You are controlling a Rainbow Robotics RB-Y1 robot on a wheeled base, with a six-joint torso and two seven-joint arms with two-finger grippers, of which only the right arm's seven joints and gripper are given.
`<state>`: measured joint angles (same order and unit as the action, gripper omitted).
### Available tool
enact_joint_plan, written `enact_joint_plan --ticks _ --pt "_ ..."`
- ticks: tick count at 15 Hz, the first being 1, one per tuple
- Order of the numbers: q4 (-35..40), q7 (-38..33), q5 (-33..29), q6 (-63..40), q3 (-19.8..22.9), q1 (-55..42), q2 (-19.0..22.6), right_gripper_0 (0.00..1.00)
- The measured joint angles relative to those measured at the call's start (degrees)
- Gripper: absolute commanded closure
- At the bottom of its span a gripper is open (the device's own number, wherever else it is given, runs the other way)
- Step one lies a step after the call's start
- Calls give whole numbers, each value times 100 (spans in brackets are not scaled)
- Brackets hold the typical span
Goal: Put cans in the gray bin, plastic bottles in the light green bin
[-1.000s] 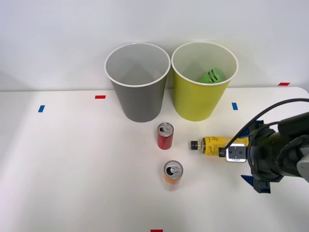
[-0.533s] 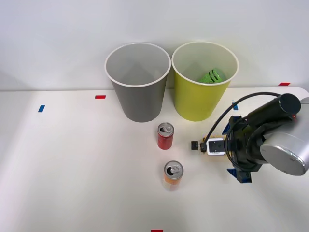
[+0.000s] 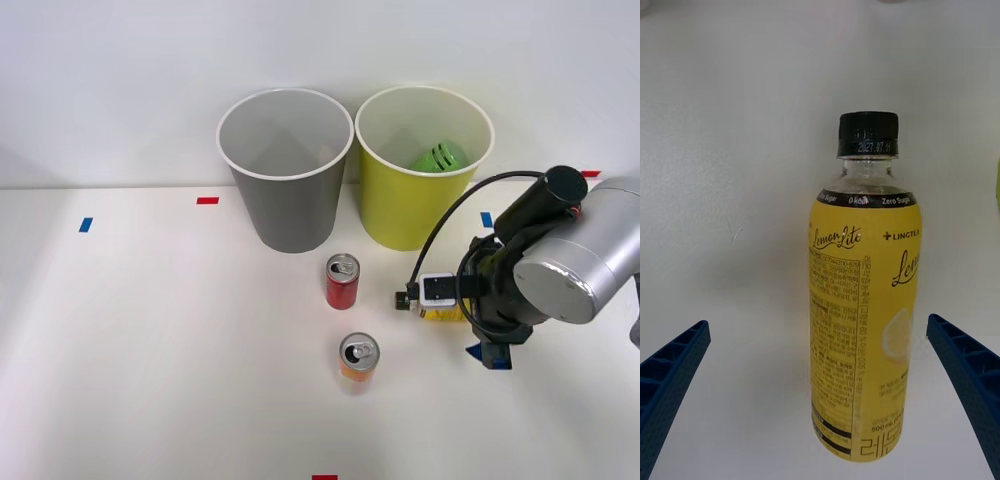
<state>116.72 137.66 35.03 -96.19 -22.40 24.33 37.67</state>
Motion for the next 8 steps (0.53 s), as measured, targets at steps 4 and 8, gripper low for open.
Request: enact_joint_plan --ticks 4,8 --pt "-425 33 -80 -2 -1 232 -286 0" --pt "-471 74 -367 0 -61 246 -442 0"
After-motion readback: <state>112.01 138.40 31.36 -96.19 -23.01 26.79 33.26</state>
